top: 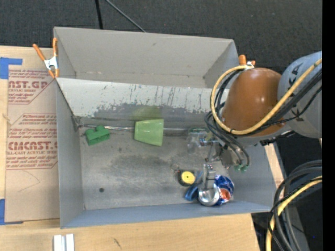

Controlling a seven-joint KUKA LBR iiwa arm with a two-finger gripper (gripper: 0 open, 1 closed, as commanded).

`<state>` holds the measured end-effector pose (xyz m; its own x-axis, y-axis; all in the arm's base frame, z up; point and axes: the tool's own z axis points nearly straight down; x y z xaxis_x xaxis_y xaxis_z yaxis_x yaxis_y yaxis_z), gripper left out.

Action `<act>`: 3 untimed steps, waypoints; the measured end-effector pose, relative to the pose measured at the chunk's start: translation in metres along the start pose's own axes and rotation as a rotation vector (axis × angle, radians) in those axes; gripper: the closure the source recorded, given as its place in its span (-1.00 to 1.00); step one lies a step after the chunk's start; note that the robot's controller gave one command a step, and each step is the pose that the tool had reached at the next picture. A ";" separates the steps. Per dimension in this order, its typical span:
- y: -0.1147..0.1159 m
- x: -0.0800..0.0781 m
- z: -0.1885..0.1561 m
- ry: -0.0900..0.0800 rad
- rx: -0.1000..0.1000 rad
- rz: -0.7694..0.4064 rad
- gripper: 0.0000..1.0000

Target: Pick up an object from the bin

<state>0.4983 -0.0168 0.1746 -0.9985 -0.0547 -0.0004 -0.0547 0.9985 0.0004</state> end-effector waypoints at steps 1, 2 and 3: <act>-0.018 0.015 0.088 -0.002 0.000 -0.287 -1.00; -0.017 0.015 0.088 0.000 -0.001 -0.287 1.00; -0.008 0.001 -0.048 -0.010 0.002 -0.269 1.00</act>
Offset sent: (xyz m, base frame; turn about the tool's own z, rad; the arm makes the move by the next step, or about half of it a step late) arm -0.0142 -0.0191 -0.0874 -0.2877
